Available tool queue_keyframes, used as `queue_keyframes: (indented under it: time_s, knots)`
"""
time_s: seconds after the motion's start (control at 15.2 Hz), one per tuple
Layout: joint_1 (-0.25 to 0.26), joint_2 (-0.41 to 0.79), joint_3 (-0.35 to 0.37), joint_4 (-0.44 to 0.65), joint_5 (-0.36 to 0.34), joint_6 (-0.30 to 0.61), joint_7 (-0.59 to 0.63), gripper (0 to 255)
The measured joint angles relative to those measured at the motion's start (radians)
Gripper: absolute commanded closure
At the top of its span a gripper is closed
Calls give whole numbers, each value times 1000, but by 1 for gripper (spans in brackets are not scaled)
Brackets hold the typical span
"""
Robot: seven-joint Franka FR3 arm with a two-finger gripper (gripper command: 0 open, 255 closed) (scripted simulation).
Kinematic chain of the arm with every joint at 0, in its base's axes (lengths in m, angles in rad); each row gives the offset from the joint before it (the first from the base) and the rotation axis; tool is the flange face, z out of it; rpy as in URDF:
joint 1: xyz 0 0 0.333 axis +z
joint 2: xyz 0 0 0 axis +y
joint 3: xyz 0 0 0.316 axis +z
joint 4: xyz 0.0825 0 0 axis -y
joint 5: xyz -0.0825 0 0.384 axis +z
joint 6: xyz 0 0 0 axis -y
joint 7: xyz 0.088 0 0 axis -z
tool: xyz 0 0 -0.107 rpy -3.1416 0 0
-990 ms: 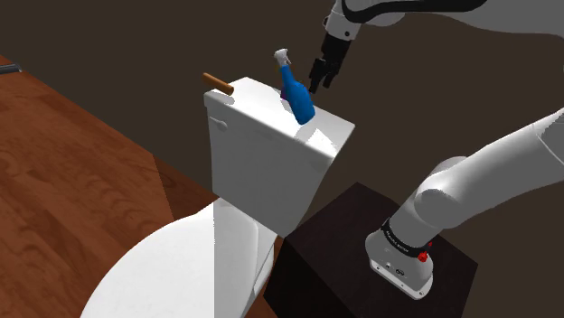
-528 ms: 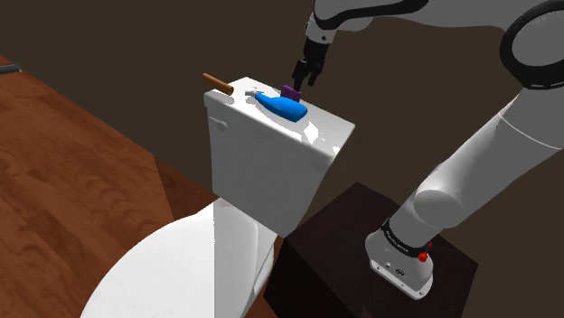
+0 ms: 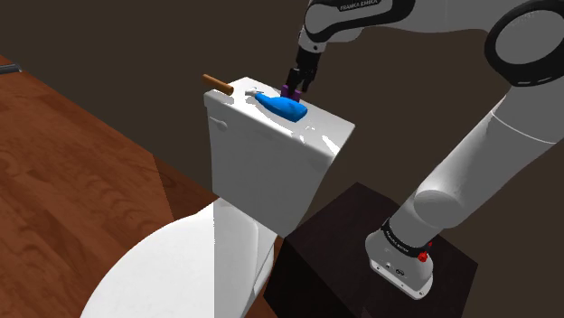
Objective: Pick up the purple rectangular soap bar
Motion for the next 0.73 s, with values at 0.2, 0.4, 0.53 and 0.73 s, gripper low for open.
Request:
queue_keyframes:
  time_s: [0.2,0.4,0.53,0.73]
  knots:
    - [-1,5,1,-12,1,15,0,255]
    - [-1,6,1,-7,1,14,-1,255]
    - [-1,6,1,-6,2,13,-1,255]
    - [-1,6,1,-7,3,14,-3,255]
